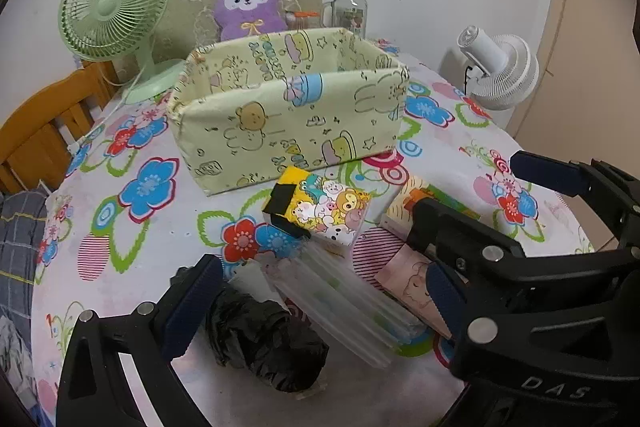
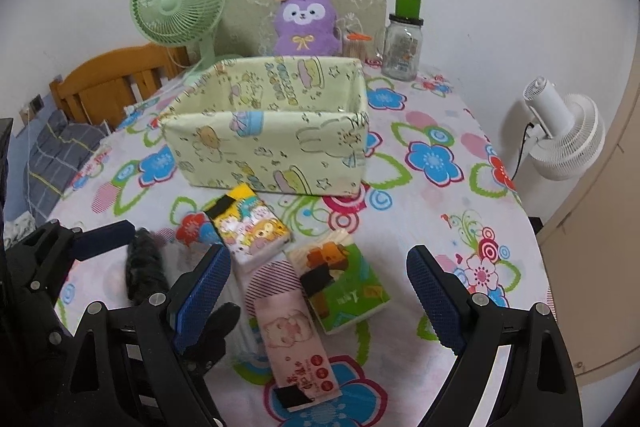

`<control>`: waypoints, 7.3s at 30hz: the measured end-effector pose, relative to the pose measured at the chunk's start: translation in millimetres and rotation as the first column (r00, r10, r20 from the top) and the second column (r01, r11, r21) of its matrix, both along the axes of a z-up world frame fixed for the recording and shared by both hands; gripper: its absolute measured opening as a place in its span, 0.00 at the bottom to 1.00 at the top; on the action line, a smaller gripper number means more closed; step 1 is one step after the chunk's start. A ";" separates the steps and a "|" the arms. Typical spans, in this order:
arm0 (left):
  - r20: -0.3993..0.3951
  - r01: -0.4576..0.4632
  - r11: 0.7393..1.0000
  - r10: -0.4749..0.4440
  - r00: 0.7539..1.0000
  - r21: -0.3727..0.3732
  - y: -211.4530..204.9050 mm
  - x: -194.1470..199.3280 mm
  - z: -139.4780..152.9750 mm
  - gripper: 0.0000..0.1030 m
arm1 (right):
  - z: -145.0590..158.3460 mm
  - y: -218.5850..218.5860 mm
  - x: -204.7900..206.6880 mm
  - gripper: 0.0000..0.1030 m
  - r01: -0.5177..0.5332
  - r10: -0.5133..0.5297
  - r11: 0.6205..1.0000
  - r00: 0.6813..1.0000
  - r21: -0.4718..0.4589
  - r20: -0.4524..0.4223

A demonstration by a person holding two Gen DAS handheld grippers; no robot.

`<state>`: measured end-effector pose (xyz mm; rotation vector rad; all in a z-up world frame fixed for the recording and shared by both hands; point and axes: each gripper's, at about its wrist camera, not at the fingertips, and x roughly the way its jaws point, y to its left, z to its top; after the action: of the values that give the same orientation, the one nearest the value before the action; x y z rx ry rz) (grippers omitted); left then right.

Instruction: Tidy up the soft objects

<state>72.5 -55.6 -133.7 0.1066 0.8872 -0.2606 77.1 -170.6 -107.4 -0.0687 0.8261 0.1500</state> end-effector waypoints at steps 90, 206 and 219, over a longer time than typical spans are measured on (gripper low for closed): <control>-0.035 0.029 1.000 -0.029 0.999 0.005 -18.0 38.2 4.2 0.75 | -21.6 -20.4 52.0 0.57 0.034 -0.024 0.997 0.990 0.070 -0.141; 0.065 -0.044 0.998 0.047 0.997 -0.047 20.8 143.1 71.9 0.76 | 54.0 13.1 151.2 0.57 0.006 -0.006 0.993 1.000 0.114 0.000; -0.001 -0.059 0.998 0.059 0.998 0.022 25.3 162.6 43.4 0.85 | 33.8 23.8 178.3 0.57 -0.005 0.009 0.996 0.999 0.095 -0.046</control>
<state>235.0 -30.3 -90.3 0.0998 0.8940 -0.1958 255.4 -146.8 -73.5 0.0209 0.8643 0.1975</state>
